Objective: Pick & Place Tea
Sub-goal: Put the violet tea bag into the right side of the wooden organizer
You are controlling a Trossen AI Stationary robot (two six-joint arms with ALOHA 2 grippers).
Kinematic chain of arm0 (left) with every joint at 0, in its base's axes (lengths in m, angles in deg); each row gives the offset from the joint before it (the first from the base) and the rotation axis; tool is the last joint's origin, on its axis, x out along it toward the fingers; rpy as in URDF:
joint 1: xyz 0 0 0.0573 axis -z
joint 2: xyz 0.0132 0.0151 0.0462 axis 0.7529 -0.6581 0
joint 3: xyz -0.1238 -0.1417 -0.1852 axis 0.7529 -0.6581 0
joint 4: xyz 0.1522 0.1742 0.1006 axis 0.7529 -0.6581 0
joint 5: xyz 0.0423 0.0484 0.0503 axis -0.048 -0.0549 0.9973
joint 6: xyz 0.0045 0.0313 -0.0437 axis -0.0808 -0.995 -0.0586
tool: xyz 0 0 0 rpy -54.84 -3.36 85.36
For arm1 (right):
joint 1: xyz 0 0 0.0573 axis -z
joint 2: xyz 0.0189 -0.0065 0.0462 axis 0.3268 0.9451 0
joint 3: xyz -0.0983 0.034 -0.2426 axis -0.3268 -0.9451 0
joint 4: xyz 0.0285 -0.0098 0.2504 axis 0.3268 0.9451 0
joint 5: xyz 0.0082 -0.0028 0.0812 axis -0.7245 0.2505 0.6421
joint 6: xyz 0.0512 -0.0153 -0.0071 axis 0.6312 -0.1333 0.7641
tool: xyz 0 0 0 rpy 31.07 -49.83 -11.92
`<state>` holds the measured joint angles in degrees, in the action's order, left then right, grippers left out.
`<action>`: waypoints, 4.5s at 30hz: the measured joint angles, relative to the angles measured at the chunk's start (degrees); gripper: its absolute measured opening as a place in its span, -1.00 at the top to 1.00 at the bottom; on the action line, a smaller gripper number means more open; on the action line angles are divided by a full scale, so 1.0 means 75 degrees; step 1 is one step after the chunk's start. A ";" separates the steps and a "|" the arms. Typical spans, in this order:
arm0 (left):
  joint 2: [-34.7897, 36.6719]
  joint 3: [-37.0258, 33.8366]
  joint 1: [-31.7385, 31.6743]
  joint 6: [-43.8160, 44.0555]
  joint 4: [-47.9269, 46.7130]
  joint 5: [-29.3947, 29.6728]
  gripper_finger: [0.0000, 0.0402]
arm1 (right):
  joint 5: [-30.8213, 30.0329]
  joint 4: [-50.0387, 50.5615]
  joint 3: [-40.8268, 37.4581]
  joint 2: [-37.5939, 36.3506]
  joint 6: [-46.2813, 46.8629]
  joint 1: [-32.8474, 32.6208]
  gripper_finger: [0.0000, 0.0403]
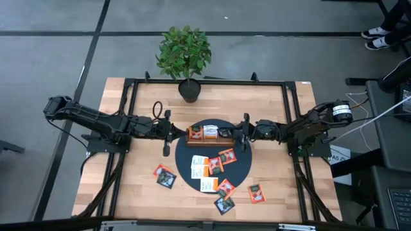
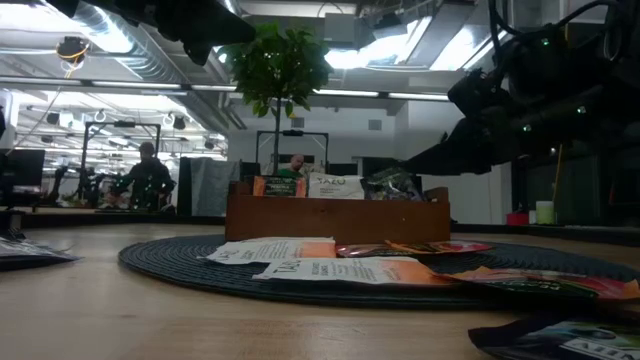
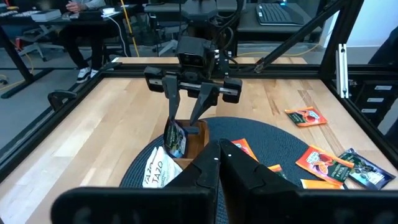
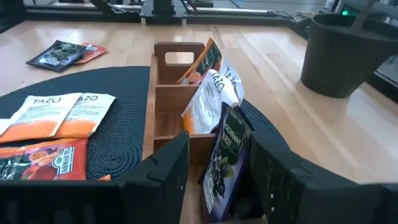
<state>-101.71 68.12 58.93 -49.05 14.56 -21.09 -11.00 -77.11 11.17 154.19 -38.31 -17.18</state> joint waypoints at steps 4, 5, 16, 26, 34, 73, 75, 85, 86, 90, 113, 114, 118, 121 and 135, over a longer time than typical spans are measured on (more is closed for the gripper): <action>0.0000 0.0000 0.0000 0.0000 0.0003 0.0000 0.97 | 0.0000 0.0068 0.0000 0.0000 0.0009 0.0000 0.18; 0.0000 0.0000 0.0000 0.0000 0.0002 0.0000 0.97 | 0.0000 0.0066 0.0000 0.0000 0.0009 0.0000 0.19; 0.0000 0.0000 0.0000 0.0000 0.0000 0.0000 0.96 | 0.0000 0.0043 0.0144 0.0003 0.0002 0.0000 0.69; 0.0000 0.0000 0.0000 0.0000 0.0000 0.0000 0.98 | -0.0004 0.0206 0.0157 0.0003 0.0095 0.0000 0.93; 0.0000 0.0000 0.0000 0.0000 0.0000 0.0000 0.97 | -0.0344 0.0027 0.0154 0.0003 0.0023 -0.0003 0.98; 0.0000 0.0000 0.0000 0.0000 -0.0021 0.0000 0.96 | -0.0356 -0.2066 -0.0503 0.0526 0.0007 -0.0146 1.00; 0.0000 0.0000 0.0000 0.0000 -0.0022 0.0000 0.96 | -0.0353 -0.2090 -0.0437 0.0632 -0.0045 -0.0146 1.00; 0.0000 0.0000 0.0000 0.0006 -0.0027 0.0000 0.98 | -0.0347 -0.2085 -0.0408 0.0743 -0.0202 -0.0146 1.00; 0.0000 0.0000 0.0000 0.0006 -0.0027 -0.0001 0.97 | -0.0347 -0.2069 -0.0408 0.0743 -0.0203 -0.0146 1.00; 0.0000 0.0000 0.0000 0.0006 -0.0027 0.0000 0.96 | -0.0347 -0.1933 -0.0408 0.0748 -0.0203 -0.0146 1.00; 0.0000 0.0000 0.0000 0.0003 -0.0032 -0.0029 0.98 | -0.0339 -0.2010 -0.0111 0.1329 -0.0234 -0.0146 0.96; 0.0000 0.0000 0.0000 0.0003 -0.0030 -0.0029 0.98 | -0.0339 -0.2006 -0.0111 0.1329 -0.0229 -0.0146 0.93; 0.0000 0.0000 0.0000 0.0003 -0.0029 -0.0029 0.96 | -0.0341 -0.1994 -0.0111 0.1329 -0.0171 -0.0146 0.81; 0.0000 0.0000 0.0000 0.0003 -0.0029 -0.0029 0.97 | -0.0341 -0.2000 -0.0111 0.1329 -0.0168 -0.0146 0.72; 0.0000 0.0000 0.0000 0.0058 -0.0032 -0.0029 0.97 | -0.0395 -0.1919 -0.0114 0.0473 -0.0445 -0.0147 0.32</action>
<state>-101.71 68.12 58.93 -48.61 14.32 -21.30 -13.96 -91.50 10.32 157.74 -41.64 -18.29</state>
